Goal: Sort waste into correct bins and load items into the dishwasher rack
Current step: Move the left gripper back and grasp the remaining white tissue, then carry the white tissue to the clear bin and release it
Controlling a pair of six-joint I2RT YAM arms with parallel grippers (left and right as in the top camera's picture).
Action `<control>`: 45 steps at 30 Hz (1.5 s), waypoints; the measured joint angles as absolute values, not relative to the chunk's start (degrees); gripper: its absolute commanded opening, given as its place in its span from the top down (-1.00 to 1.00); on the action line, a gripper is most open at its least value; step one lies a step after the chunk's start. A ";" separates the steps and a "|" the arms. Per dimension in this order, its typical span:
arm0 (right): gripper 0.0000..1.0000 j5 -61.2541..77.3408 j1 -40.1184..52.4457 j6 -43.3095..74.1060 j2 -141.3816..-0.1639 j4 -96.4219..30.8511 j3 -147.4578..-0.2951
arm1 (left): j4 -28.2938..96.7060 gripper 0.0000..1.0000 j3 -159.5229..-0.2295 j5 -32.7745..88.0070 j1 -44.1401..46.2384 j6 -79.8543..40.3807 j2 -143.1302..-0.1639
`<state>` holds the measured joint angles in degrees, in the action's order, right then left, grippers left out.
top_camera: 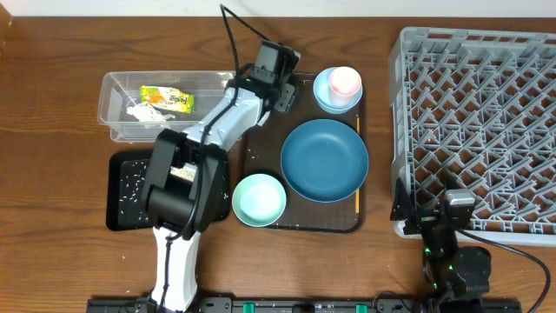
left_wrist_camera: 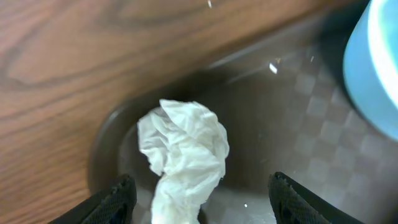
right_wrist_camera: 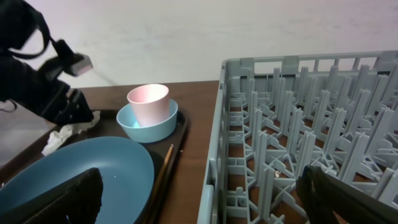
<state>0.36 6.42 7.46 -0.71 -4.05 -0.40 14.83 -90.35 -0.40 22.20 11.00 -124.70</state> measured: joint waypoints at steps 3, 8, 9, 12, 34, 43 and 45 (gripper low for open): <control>-0.99 0.36 6.42 7.46 -0.71 -4.05 -0.40 | 14.94 -0.40 -90.35 -0.43 22.17 11.03 -125.32; -0.98 0.36 6.42 7.46 -0.71 -4.05 -0.40 | 15.22 -0.38 -90.35 -0.43 22.17 11.40 -125.36; -0.98 0.36 6.42 7.46 -0.71 -4.05 -0.40 | 15.59 -0.37 -90.35 -0.43 22.17 11.44 -125.36; -0.99 0.36 6.42 7.49 -0.71 -4.05 -0.40 | 16.78 -0.37 -90.35 -0.43 22.17 11.66 -125.40; -0.98 0.36 6.42 7.46 -0.71 -4.05 -0.40 | 16.43 0.88 -90.35 -0.45 22.20 12.10 -125.29; -0.98 0.36 6.42 7.46 -0.71 -4.05 -0.40 | 13.89 0.88 -90.35 -0.49 21.98 12.03 -113.80; -0.98 0.36 6.42 7.46 -0.71 -4.05 -0.40 | 13.96 0.87 -90.35 -1.37 21.43 11.79 -110.17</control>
